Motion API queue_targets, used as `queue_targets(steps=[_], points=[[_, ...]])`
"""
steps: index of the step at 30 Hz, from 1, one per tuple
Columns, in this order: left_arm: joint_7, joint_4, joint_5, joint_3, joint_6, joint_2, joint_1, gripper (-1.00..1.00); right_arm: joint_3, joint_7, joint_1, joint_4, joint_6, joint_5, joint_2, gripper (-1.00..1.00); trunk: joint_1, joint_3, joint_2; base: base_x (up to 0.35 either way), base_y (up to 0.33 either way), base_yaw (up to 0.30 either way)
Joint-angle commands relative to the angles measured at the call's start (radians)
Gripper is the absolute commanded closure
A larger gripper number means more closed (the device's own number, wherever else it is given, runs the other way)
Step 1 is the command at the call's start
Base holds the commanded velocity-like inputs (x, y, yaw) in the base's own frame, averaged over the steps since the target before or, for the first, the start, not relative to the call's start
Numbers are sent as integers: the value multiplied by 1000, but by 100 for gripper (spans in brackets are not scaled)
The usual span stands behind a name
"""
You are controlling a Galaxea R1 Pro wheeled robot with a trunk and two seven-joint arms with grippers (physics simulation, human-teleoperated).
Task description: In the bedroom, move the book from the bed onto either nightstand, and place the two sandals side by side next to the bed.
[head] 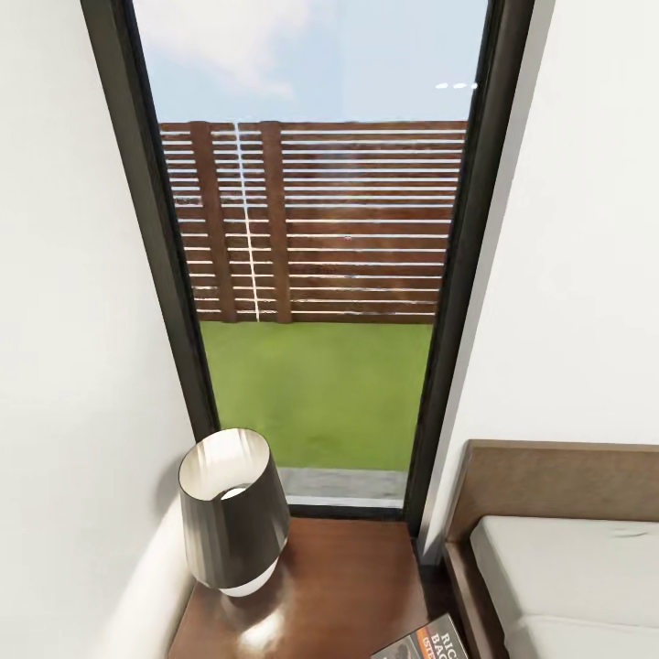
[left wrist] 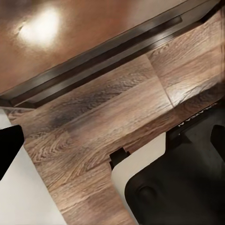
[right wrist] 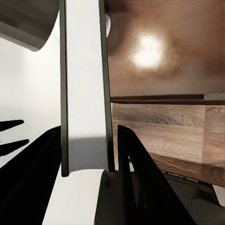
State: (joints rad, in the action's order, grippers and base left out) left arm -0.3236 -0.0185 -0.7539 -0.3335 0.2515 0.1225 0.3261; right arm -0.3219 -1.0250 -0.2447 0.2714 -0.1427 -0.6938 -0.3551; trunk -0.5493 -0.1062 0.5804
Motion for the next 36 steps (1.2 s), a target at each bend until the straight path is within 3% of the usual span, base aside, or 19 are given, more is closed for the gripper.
queue_targets(steps=[1, 5, 9, 11, 13, 15, 18, 19, 22, 23, 27, 36], points=[[-34, -1, -8, -9, 4, 0, 1, -100, -5, -1, -1, 1, -10, -11, -1, 100, 0, -2, 2, 0, 0, 0], [-160, -11, -6, -8, 5, -9, 1, -100, -5, -1, -1, 1, -10, -11, -1, 100, 0, -2, 2, 0, 0, 0], [-197, -35, -1, -9, 0, -42, 10, -100, -5, -4, -1, 2, -11, -11, -1, 100, 0, -2, 2, 0, 0, 0], [-224, -40, 19, -10, -2, -60, 19, -100, -5, -6, -1, 2, -11, -12, -1, 100, 0, -2, 2, 0, 0, 0], [-298, -48, 64, -10, -18, -75, 41, -100, -5, -7, -1, 2, -11, -12, -1, 100, 0, -2, 2, 0, 0, 0], [-414, -78, 127, -10, -56, -83, 61, -100, -5, -7, -1, 2, -11, -12, -1, 100, 0, -2, 2, 0, 0, 0], [-606, -186, 220, -10, -138, -87, 72, -100, -5, -6, -1, 2, -11, -11, 0, 100, 0, -2, 2, 0, 0, 0], [-635, -206, 234, -10, -152, -87, 73, -100, -5, -6, -1, 2, -11, -11, 0, 100, 0, -2, 2, 0, 0, 0], [-776, -310, 326, -12, -229, -83, 75, -100, -5, -7, -1, 2, -11, -11, 0, 100, 0, -2, 2, 0, 0, 0], [-838, -359, 389, -13, -258, -69, 76, -100, -5, -7, -1, 2, -11, -12, 0, 100, 0, -2, 2, 0, 0, 0], [-847, -372, 416, -13, -265, -41, 71, -100, -5, -7, -1, 2, -11, -13, -1, 100, 0, -2, 2, 0, 0, 0], [-844, -373, 418, -13, -265, -41, 67, -100, -5, -10, -1, 15, -14, -15, -2, 100, 0, -2, 2, 0, 0, 0]])
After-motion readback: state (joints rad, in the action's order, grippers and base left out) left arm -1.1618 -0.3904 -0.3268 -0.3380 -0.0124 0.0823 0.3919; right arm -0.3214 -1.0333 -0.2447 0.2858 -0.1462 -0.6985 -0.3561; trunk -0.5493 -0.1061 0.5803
